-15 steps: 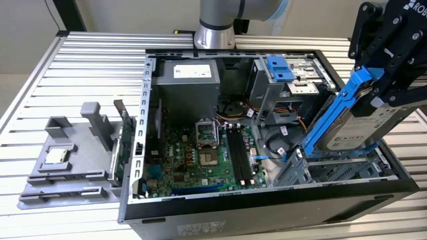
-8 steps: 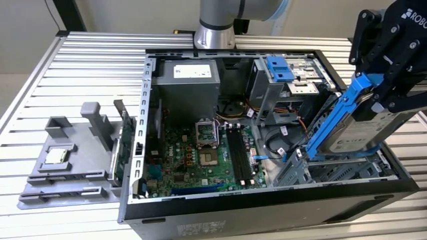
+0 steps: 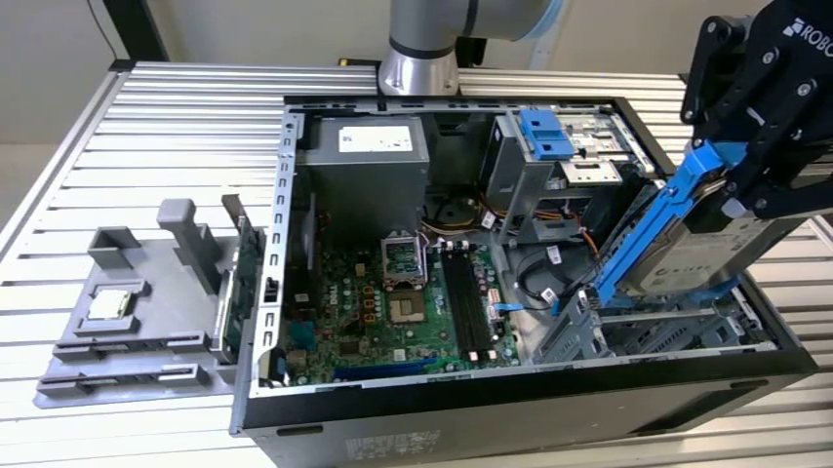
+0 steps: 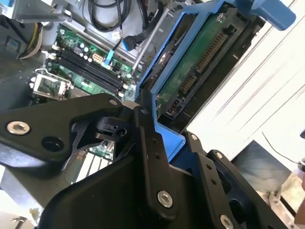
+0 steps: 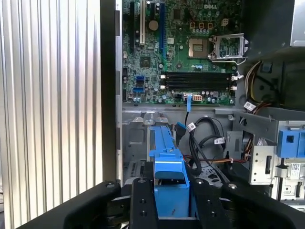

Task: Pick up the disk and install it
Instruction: 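Insert the disk into the insertion slot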

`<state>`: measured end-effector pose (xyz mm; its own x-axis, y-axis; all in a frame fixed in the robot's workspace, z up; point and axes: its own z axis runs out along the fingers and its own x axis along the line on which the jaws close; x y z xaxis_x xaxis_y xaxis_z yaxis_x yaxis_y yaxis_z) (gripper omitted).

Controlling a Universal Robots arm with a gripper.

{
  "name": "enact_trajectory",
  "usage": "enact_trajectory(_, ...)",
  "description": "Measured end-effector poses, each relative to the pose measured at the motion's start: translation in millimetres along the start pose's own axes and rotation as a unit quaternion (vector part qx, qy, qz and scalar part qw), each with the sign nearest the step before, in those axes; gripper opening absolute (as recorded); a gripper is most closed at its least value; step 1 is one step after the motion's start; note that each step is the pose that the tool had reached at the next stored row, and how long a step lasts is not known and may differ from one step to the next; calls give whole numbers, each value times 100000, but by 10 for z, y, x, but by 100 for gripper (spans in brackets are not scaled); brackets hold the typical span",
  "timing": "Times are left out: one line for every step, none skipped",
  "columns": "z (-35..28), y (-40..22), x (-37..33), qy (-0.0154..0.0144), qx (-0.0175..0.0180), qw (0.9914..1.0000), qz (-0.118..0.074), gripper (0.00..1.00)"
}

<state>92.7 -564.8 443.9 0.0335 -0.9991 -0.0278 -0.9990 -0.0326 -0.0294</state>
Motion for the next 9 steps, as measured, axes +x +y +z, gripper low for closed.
enact_trajectory(-1,0,5,-83,2,100000,0,0)
enact_trajectory(0,0,9,-89,-3,100000,-3,0)
enact_trajectory(0,0,14,-89,-22,100000,-2,0)
enact_trajectory(2,0,19,-93,-35,100000,-2,0)
enact_trajectory(5,-1,22,-97,-57,100000,-2,0)
enact_trajectory(9,-1,23,-98,-69,100000,0,0)
enact_trajectory(14,-1,23,-81,-77,100000,0,0)
enact_trajectory(22,-1,24,-85,-76,100000,-1,0)
enact_trajectory(32,-1,24,-85,-78,100000,-3,0)
